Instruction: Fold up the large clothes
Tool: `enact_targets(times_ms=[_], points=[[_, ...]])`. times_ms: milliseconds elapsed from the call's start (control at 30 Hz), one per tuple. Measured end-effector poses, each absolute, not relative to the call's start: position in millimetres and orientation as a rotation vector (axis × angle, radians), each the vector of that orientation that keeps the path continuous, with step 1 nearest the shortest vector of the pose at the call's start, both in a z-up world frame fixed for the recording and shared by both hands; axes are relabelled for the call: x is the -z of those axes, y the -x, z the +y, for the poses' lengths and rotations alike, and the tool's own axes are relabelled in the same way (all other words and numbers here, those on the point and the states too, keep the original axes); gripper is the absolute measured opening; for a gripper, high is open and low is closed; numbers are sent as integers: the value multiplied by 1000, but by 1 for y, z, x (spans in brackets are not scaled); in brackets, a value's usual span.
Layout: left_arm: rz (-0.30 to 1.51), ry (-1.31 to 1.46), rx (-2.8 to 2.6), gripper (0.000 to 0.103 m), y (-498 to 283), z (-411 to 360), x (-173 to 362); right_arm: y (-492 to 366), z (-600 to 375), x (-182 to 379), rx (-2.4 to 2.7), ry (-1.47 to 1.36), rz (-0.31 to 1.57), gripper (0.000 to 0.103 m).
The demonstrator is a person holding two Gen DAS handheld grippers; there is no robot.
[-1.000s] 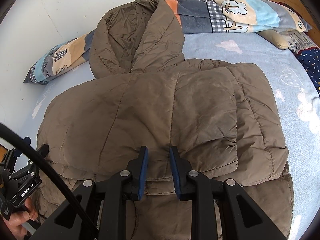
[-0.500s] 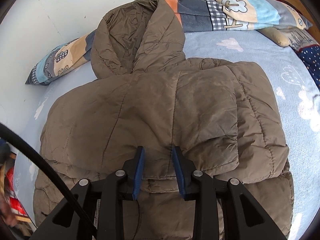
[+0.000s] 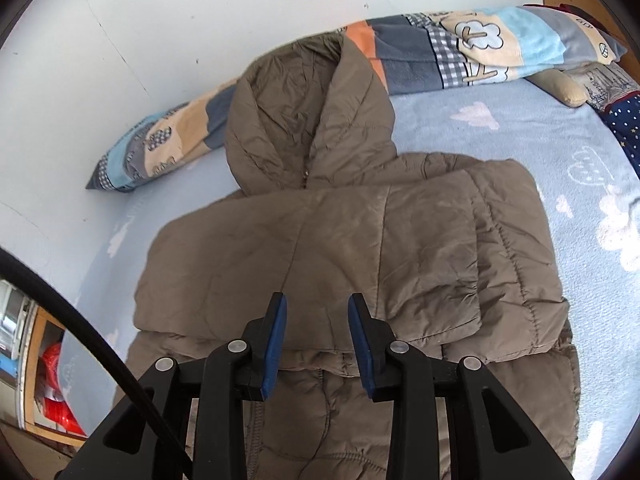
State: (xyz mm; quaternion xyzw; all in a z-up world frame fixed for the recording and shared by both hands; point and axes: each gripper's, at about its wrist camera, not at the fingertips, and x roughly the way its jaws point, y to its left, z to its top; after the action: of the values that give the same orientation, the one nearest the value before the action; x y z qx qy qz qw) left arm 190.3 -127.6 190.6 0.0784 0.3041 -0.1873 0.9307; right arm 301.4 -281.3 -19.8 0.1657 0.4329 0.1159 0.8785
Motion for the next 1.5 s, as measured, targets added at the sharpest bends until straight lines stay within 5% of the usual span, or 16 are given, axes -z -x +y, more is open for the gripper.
enact_targets(times_ms=[433, 633, 1133, 1500], points=[[489, -209, 394, 82, -88, -165, -281, -274, -301, -11, -274, -362, 811, 36], [487, -225, 387, 82, -76, -167, -283, -254, -308, -22, -291, -356, 772, 36], [763, 30, 230, 82, -208, -50, -115, -260, -338, -2, -204, -362, 819, 40], [801, 94, 124, 82, -349, 21, 16, -295, -306, 53, -168, -275, 954, 40]])
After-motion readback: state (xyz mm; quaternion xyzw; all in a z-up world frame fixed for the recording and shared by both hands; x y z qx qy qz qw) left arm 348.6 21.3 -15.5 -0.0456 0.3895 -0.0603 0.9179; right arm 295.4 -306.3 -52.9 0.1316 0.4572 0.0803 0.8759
